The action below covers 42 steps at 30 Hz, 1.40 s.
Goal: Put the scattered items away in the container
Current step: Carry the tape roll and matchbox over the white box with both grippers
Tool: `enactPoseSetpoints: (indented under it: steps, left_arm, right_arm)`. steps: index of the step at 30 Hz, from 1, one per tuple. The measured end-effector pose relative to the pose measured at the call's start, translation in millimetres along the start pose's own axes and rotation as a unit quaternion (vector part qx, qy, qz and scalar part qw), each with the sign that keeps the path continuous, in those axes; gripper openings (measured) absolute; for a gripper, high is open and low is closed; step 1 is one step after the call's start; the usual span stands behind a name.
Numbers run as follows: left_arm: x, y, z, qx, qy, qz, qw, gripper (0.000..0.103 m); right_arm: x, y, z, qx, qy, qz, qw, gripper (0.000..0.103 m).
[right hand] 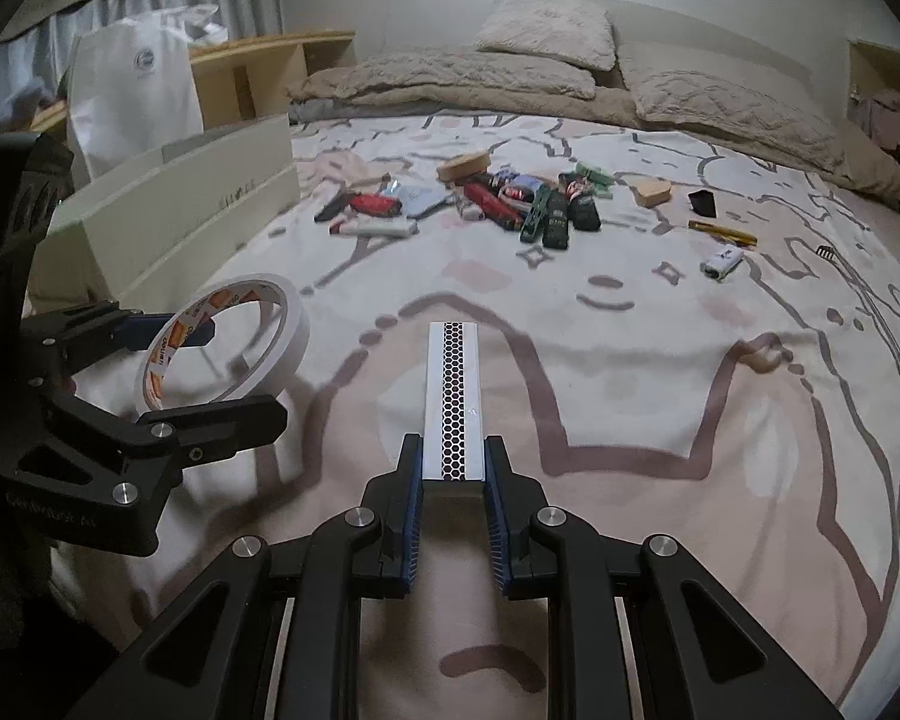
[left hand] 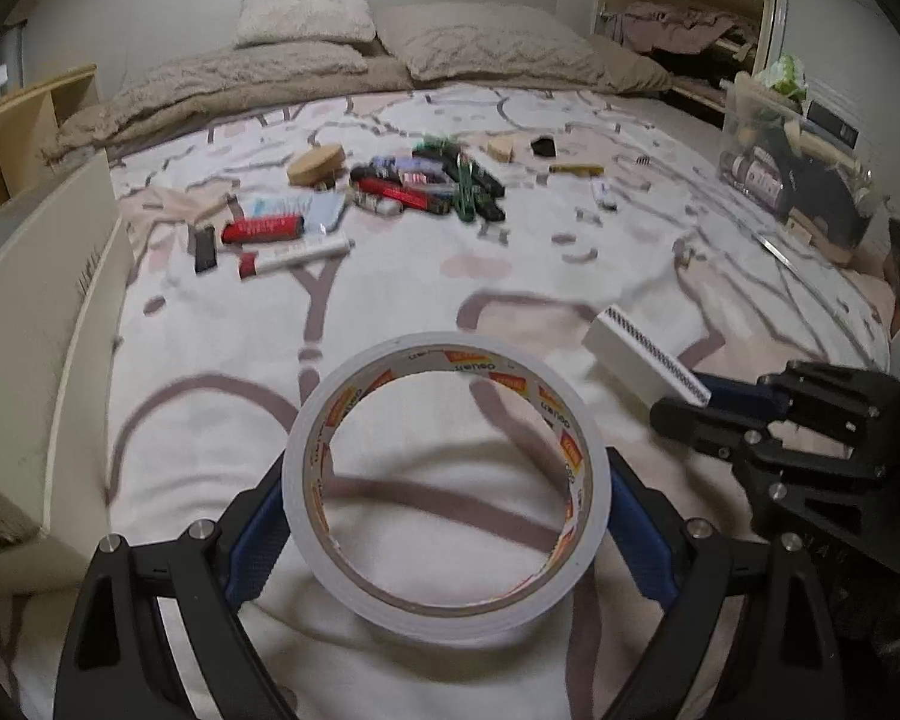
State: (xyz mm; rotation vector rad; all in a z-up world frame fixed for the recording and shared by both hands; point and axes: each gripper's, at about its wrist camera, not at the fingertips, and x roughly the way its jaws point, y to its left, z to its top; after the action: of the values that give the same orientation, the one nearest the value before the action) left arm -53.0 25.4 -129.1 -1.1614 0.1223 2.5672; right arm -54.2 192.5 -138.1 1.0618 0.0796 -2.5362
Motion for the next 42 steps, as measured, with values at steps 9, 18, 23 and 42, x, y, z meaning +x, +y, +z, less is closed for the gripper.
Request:
enactPoseSetpoints:
  steps: [9, 18, 23, 42]
  left_arm:
    - [-39.0, 8.6, 47.6, 0.015, -0.073, 0.018, 0.9971, 0.094]
    - [-72.8, 20.9, 90.3, 0.023, -0.134, 0.027, 0.9904, 0.094]
    - [-89.4, 34.2, 102.5, 0.008, -0.161, 0.034, 0.9864, 0.094]
    - [-128.4, 126.2, 98.1, -0.085, -0.217, 0.108, 0.9666, 0.094]
  right_arm:
    - [-24.0, -5.2, 40.4, 0.027, -0.047, 0.008, 0.998, 0.019]
    - [-43.8, 6.2, 91.5, 0.011, -0.09, 0.011, 0.996, 0.019]
    - [-53.7, 16.1, 117.4, 0.007, -0.115, 0.023, 0.993, 0.019]
    - [-26.8, 74.7, 173.6, -0.006, -0.148, 0.086, 0.985, 0.019]
